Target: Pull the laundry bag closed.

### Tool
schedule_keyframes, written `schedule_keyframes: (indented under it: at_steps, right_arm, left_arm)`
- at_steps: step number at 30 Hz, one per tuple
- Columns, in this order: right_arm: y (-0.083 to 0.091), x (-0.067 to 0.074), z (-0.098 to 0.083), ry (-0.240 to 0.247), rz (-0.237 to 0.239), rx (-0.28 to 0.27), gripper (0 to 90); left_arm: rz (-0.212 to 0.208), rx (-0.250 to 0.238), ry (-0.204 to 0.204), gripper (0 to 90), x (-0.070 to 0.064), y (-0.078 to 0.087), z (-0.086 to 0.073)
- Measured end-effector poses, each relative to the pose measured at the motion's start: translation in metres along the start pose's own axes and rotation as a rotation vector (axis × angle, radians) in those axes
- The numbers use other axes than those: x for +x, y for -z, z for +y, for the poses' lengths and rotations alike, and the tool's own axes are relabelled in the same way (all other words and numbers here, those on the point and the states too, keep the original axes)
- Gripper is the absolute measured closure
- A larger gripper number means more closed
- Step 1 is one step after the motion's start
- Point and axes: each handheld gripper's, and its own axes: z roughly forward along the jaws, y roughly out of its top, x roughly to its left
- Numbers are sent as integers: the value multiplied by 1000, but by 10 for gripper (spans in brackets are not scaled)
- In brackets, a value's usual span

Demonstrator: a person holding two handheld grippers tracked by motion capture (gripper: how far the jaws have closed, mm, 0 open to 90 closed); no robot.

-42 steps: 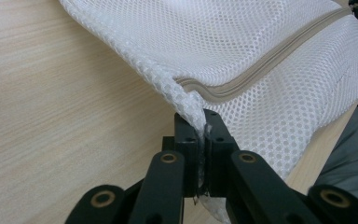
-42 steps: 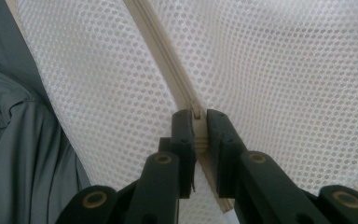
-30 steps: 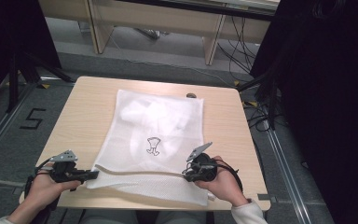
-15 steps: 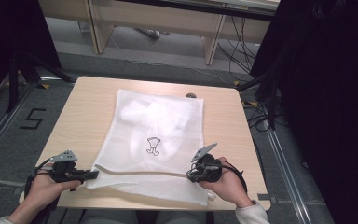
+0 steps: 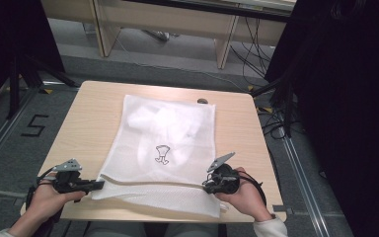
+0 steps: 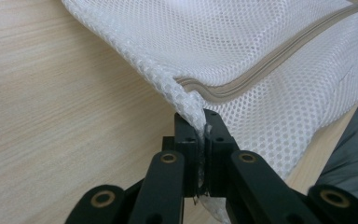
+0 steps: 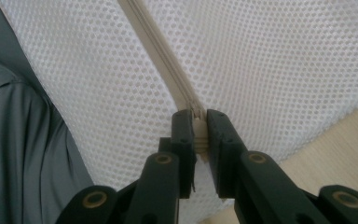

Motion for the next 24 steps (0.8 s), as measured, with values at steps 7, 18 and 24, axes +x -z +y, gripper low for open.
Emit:
schedule_keyframes:
  at_steps: [7,18,24]
  right_arm:
    - [5,-3,-8,-26,-5,5,823]
    - [2,-9,-20,-21,-13,43,823]
    - [-2,-10,-24,-40,-12,77,823]
  left_arm:
    - [-3,4,-2,856,0,0,0]
    - [-11,8,7,856,0,-1,0]
    - [-14,4,7,856,-1,-1,-1]
